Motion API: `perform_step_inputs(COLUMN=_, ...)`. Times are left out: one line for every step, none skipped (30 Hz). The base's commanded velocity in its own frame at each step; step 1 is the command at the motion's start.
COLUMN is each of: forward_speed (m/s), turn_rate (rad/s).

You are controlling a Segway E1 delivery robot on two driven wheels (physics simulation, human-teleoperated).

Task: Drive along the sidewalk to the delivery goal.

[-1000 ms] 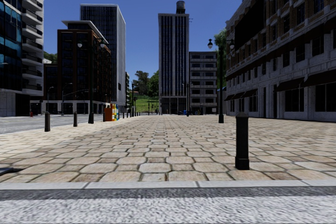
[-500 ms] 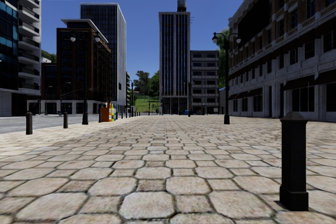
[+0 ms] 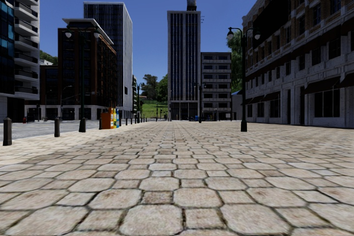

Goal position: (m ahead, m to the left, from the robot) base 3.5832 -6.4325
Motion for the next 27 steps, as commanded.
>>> perform_step_inputs(forward_speed=1.63, turn_rate=0.0)
perform_step_inputs(forward_speed=1.63, turn_rate=0.0)
perform_step_inputs(forward_speed=1.63, turn_rate=-0.12)
perform_step_inputs(forward_speed=1.62, turn_rate=-0.26)
perform_step_inputs(forward_speed=1.62, turn_rate=-0.26)
perform_step_inputs(forward_speed=1.61, turn_rate=-0.3)
perform_step_inputs(forward_speed=1.61, turn_rate=-0.3)
perform_step_inputs(forward_speed=1.61, turn_rate=-0.31)
perform_step_inputs(forward_speed=1.61, turn_rate=-0.4)
perform_step_inputs(forward_speed=1.6, turn_rate=-0.49)
perform_step_inputs(forward_speed=1.6, turn_rate=-0.49)
perform_step_inputs(forward_speed=1.59, turn_rate=-0.53)
perform_step_inputs(forward_speed=1.56, turn_rate=-0.55)
perform_step_inputs(forward_speed=1.55, turn_rate=-0.55)
perform_step_inputs(forward_speed=1.55, turn_rate=-0.55)
perform_step_inputs(forward_speed=1.55, turn_rate=-0.55)
perform_step_inputs(forward_speed=1.54, turn_rate=-0.56)
perform_step_inputs(forward_speed=1.52, turn_rate=-0.57)
perform_step_inputs(forward_speed=1.44, turn_rate=-0.58)
perform_step_inputs(forward_speed=1.44, turn_rate=-0.58)
perform_step_inputs(forward_speed=1.39, turn_rate=-0.58)
perform_step_inputs(forward_speed=1.35, turn_rate=-0.58)
perform_step_inputs(forward_speed=1.34, turn_rate=-0.58)
perform_step_inputs(forward_speed=1.33, turn_rate=-0.58)
perform_step_inputs(forward_speed=1.33, turn_rate=-0.58)
perform_step_inputs(forward_speed=1.32, turn_rate=-0.63)
perform_step_inputs(forward_speed=1.29, turn_rate=-0.75)
